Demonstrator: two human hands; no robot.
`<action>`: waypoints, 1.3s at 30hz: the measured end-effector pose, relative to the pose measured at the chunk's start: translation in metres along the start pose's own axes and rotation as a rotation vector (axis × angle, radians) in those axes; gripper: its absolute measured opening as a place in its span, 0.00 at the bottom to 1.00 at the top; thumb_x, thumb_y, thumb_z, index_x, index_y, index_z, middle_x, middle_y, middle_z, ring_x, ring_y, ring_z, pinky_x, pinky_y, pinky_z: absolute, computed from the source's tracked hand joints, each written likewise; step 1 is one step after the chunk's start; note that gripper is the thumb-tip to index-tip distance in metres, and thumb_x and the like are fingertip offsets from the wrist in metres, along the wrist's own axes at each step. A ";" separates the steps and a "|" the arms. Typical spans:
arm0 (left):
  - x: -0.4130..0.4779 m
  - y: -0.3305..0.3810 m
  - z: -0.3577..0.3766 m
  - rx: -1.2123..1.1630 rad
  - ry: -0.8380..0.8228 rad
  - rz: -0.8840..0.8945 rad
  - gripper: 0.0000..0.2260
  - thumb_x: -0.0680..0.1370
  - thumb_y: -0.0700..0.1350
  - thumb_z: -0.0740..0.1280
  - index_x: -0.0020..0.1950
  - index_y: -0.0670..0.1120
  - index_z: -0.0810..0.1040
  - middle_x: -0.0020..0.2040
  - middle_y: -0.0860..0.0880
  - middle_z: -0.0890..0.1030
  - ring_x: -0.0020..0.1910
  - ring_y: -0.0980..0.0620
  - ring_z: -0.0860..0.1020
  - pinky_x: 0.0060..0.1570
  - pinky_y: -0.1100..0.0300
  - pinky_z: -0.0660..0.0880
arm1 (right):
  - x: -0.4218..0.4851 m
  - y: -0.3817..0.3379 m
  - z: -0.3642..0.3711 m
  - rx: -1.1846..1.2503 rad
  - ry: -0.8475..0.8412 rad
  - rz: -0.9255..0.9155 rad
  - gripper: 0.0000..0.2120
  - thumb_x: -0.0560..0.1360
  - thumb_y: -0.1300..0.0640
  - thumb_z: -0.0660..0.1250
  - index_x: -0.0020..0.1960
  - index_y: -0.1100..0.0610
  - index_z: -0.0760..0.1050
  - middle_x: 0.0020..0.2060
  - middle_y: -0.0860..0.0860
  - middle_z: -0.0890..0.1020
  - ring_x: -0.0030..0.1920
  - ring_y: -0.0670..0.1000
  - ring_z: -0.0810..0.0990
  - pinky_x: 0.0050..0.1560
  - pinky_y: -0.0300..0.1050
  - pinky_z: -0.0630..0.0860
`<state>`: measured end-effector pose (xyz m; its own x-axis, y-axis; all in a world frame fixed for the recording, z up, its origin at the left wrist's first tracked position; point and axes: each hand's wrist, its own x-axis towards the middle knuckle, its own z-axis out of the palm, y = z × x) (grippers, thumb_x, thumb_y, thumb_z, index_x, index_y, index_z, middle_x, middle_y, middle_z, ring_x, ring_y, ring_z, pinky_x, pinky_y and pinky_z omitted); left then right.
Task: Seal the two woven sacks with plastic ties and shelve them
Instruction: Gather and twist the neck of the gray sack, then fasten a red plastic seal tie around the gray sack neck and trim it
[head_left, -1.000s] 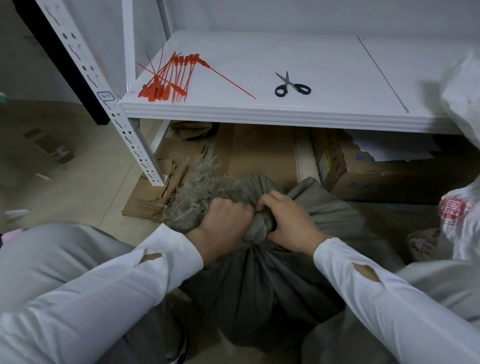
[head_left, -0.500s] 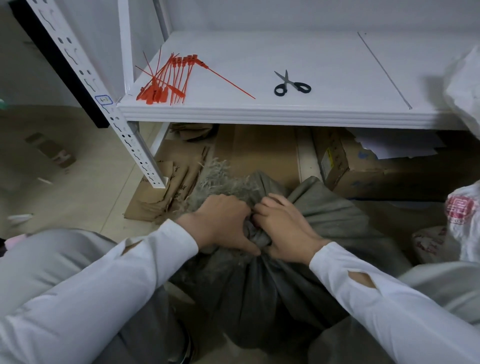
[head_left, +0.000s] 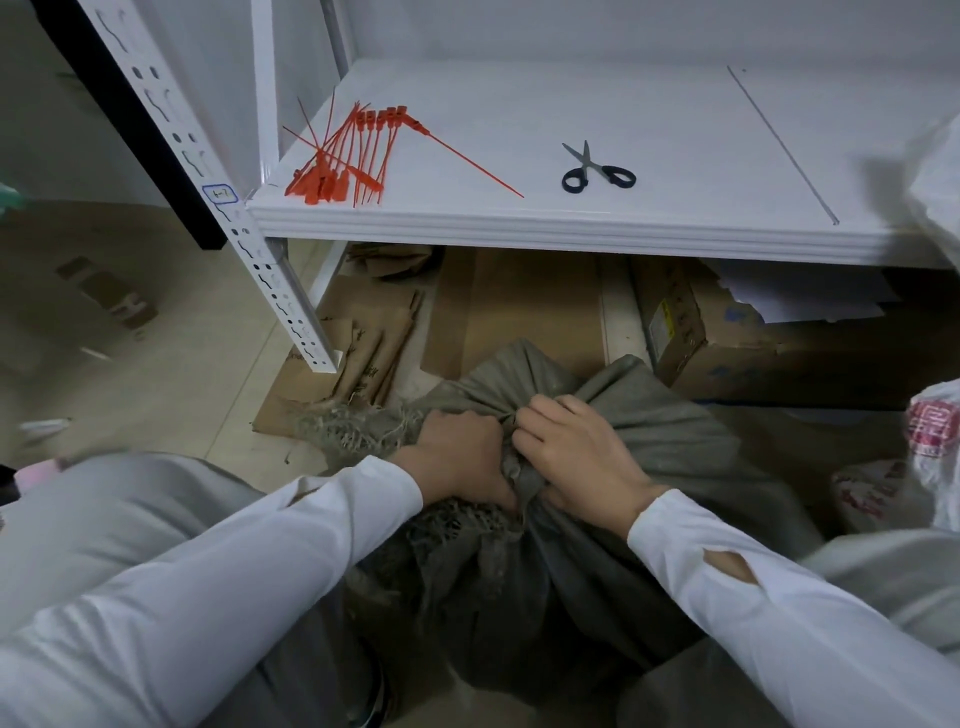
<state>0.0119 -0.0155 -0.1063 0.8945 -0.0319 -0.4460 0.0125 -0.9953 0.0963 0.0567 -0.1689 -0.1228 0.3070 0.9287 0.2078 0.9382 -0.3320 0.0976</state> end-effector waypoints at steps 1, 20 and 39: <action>-0.003 0.003 -0.002 0.032 0.060 -0.006 0.20 0.68 0.65 0.70 0.38 0.50 0.69 0.36 0.52 0.73 0.42 0.47 0.77 0.49 0.53 0.70 | 0.002 0.003 -0.002 0.066 -0.018 0.025 0.09 0.63 0.57 0.67 0.43 0.56 0.75 0.42 0.51 0.76 0.47 0.53 0.74 0.42 0.46 0.71; -0.003 -0.021 -0.063 -0.372 0.097 -0.156 0.22 0.68 0.62 0.74 0.36 0.49 0.66 0.36 0.51 0.71 0.40 0.46 0.72 0.56 0.44 0.72 | 0.160 0.054 -0.082 0.253 0.036 0.387 0.19 0.74 0.62 0.63 0.65 0.57 0.72 0.66 0.52 0.71 0.64 0.53 0.71 0.61 0.48 0.71; -0.003 -0.014 -0.059 -0.352 0.030 -0.121 0.20 0.70 0.59 0.74 0.36 0.47 0.68 0.35 0.50 0.73 0.33 0.50 0.70 0.56 0.43 0.71 | 0.183 0.120 -0.051 -0.189 -0.168 0.615 0.05 0.72 0.69 0.61 0.45 0.62 0.73 0.47 0.61 0.78 0.49 0.62 0.78 0.48 0.49 0.72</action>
<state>0.0351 0.0040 -0.0537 0.8895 0.0920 -0.4475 0.2676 -0.8989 0.3470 0.2174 -0.0477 -0.0232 0.8128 0.5685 0.1273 0.5444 -0.8190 0.1813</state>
